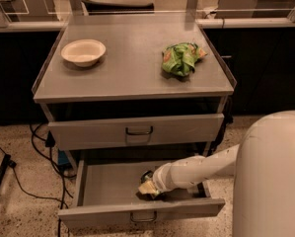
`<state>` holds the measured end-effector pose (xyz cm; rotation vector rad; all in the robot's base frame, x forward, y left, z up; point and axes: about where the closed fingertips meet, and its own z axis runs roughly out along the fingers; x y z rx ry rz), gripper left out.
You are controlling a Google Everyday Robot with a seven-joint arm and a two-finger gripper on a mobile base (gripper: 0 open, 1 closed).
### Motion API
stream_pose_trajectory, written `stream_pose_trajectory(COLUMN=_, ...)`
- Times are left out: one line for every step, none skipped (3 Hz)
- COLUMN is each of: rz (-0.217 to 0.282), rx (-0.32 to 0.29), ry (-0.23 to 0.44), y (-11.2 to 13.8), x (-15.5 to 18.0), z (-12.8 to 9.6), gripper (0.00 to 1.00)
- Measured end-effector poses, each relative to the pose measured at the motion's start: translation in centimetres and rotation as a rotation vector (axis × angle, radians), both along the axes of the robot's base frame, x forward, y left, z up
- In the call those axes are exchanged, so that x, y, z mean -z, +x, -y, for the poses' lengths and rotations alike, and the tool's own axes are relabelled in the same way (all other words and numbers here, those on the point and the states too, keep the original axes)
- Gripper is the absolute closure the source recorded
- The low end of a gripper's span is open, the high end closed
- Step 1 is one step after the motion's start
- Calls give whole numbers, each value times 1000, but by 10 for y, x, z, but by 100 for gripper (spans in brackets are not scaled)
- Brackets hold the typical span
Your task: Pick green can from middle drawer and place on counter
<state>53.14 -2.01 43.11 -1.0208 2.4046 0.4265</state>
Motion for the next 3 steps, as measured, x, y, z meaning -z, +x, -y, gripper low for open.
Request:
stream_pose_trajectory(rz=-18, rx=12, ry=-11, y=4, x=10, z=3, gripper=40)
stream_pose_trajectory(rz=-32, rx=36, ry=-26, y=9, x=22, z=9, gripper=40)
stream_pose_trajectory(rz=-43, rx=68, ry=-44, y=14, x=40, z=18, gripper=40)
